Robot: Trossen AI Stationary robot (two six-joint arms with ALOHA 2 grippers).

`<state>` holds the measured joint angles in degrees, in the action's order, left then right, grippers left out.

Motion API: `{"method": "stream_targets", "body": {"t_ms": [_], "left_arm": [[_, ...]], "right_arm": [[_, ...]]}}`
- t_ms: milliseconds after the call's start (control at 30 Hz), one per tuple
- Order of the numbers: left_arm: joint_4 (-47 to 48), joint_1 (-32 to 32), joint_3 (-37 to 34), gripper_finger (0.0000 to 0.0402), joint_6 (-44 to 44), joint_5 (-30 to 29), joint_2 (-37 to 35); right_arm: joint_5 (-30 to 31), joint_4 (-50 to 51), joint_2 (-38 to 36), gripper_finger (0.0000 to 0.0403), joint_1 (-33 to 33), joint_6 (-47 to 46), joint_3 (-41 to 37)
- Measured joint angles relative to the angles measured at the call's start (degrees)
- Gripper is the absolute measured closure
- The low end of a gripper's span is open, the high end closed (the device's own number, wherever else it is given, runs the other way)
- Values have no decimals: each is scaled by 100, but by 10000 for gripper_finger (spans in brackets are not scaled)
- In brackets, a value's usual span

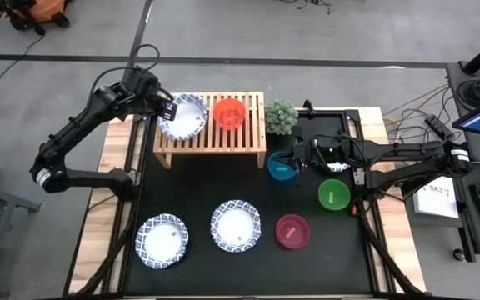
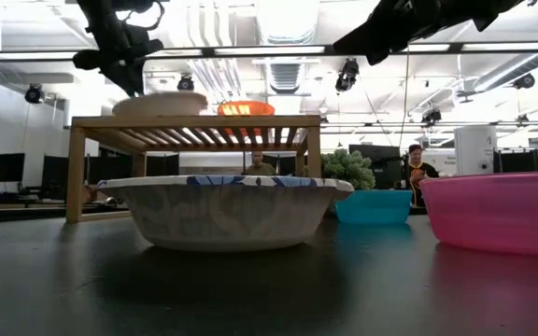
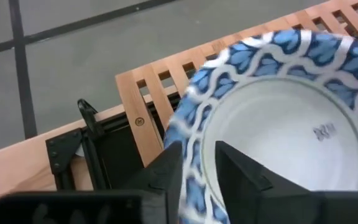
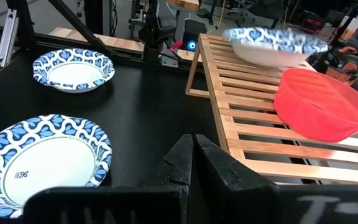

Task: Place and stack bowls onto a shelf
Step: Put the white patterned bowl on the shelf

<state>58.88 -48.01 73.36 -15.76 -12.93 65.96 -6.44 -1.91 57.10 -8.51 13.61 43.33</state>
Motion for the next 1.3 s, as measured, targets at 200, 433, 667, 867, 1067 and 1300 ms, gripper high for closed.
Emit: {"method": "stream_targets", "body": {"t_ms": [200, 433, 667, 867, 1067, 1300], "left_arm": [[-22, 35, -2, 282, 39, 55, 74], [-232, 472, -292, 280, 180, 322, 34], [-895, 608, -935, 297, 135, 164, 39], [-1332, 608, -1165, 310, 133, 152, 39], [-1413, 607, -997, 320, 397, -477, 33], [-1388, 555, -835, 335, 820, -1054, 243]], "right_arm": [[1, 45, 0, 394, 0, 4, 0], [2, 74, 0, 394, 0, 59, 0], [4, 95, 0, 394, 0, 57, 0], [20, 92, 0, 394, 0, 57, 0], [46, 101, 0, 394, -2, 57, 0], [48, 126, 0, 394, -2, 55, 0]]}}
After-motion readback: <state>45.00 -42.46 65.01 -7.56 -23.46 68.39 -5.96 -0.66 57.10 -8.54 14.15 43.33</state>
